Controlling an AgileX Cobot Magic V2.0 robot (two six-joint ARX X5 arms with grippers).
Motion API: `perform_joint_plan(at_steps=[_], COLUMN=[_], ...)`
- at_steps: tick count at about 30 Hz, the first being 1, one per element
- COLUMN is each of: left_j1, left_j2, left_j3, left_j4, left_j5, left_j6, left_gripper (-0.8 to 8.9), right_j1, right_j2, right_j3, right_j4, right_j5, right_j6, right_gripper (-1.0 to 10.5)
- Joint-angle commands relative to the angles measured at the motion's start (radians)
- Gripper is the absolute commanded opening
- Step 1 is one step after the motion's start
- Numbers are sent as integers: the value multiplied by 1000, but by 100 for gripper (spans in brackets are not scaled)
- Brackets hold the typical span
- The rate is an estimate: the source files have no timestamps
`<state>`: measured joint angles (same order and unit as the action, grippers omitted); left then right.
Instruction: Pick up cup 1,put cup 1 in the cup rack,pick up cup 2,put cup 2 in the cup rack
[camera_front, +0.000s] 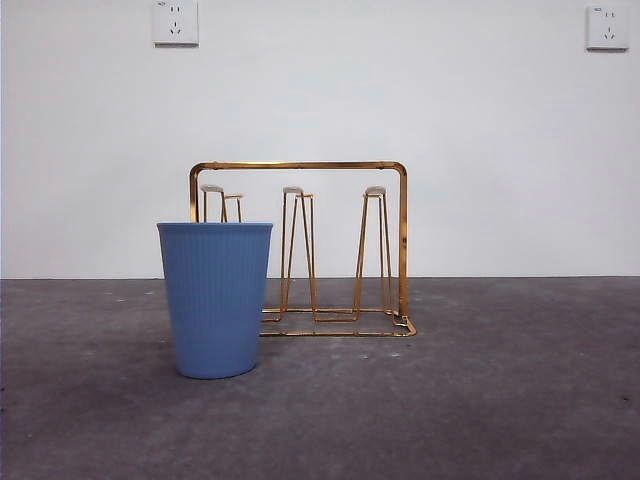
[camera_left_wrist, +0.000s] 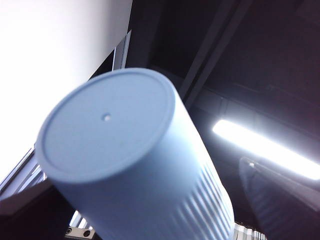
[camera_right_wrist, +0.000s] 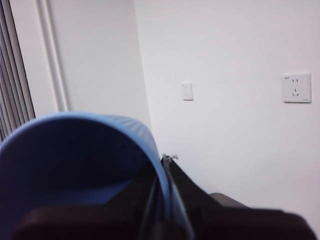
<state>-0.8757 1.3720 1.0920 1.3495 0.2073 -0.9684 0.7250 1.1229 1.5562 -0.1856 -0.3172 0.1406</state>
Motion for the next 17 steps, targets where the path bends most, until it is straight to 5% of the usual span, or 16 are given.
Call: perform_joint_plan(at_steps=[1, 6, 17], left_j1=[0, 0, 0], left_j2=[0, 0, 0], left_j3=[4, 4, 4], left_j4=[35, 35, 37], left_j5=[1, -12, -25], left_j6=[20, 30, 30], left_gripper=[674, 464, 459], right_j1=[3, 3, 4], right_j2=[6, 7, 36], right_j3=[-2, -2, -2], right_j4=[8, 13, 69], right_j5=[9, 12, 22], right_j6=[-19, -18, 11], right_gripper=[-12, -12, -12])
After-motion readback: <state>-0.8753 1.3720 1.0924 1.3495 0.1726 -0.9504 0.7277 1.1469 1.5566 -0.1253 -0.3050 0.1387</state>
